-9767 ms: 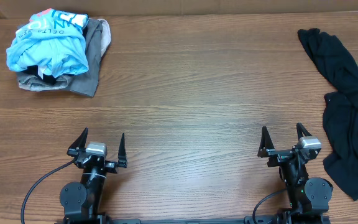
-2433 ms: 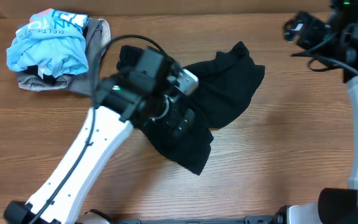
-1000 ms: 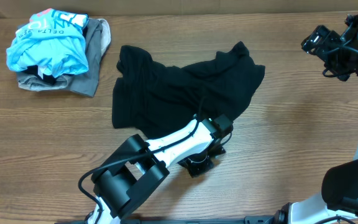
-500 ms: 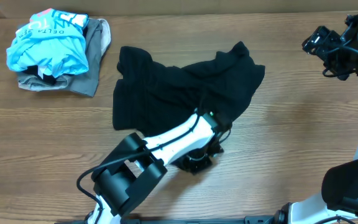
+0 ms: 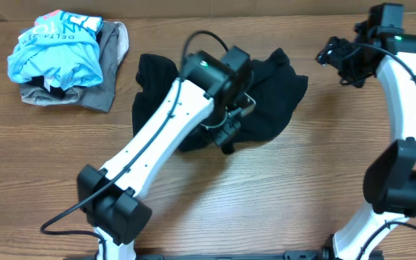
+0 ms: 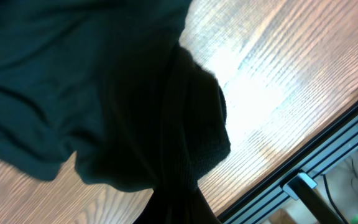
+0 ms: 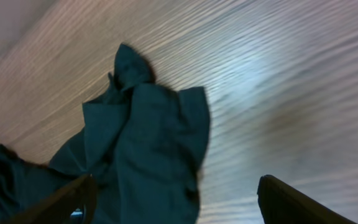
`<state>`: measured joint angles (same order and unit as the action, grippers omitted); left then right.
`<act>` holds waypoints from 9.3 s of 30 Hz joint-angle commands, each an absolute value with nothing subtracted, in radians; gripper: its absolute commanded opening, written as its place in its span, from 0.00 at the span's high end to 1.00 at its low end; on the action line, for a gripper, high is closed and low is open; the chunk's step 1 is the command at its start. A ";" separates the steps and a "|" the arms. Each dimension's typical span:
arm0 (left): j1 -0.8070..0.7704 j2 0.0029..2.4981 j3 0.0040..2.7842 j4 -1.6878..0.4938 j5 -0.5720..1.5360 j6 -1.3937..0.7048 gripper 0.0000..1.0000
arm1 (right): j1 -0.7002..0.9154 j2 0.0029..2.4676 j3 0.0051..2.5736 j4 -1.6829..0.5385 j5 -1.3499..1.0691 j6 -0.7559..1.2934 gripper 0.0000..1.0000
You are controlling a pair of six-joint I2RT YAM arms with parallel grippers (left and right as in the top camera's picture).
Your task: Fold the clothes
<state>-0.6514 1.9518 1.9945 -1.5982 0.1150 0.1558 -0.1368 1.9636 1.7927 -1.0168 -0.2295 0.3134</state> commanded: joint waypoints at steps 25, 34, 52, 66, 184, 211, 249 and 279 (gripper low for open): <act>-0.595 1.872 2.093 -1.594 0.015 0.104 0.96 | 0.013 2.308 1.794 -0.792 -0.053 0.447 0.57; -0.595 1.872 2.093 -1.583 0.014 0.104 0.96 | 0.013 2.308 1.793 -0.782 -0.045 0.496 0.84; -0.589 1.872 2.093 -1.562 -0.117 0.031 0.96 | -0.009 2.281 1.795 -0.846 -0.131 0.466 0.96; -0.427 1.871 2.093 -1.540 -0.168 -0.094 0.96 | -0.131 1.964 1.800 -1.022 -0.166 0.361 0.96; -0.139 1.850 2.199 -1.690 0.010 -0.081 0.96 | -0.276 1.659 1.626 -1.295 -0.342 0.026 0.96; -0.343 1.557 1.369 -1.482 0.028 -0.294 0.96 | -0.379 1.305 1.132 -1.345 -0.286 0.110 0.96; -0.352 1.605 1.270 -0.837 -0.093 -0.352 0.96 | -0.382 1.391 1.048 -1.014 -0.202 0.307 0.96; -0.352 1.859 1.270 -0.617 -0.215 -0.352 0.56 | -0.358 1.760 1.048 -0.726 -0.202 0.281 0.89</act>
<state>-0.3576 1.8481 1.2701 -0.6277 -0.1673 -0.3393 -0.3630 1.7512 1.0496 -0.7338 -0.2092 0.2855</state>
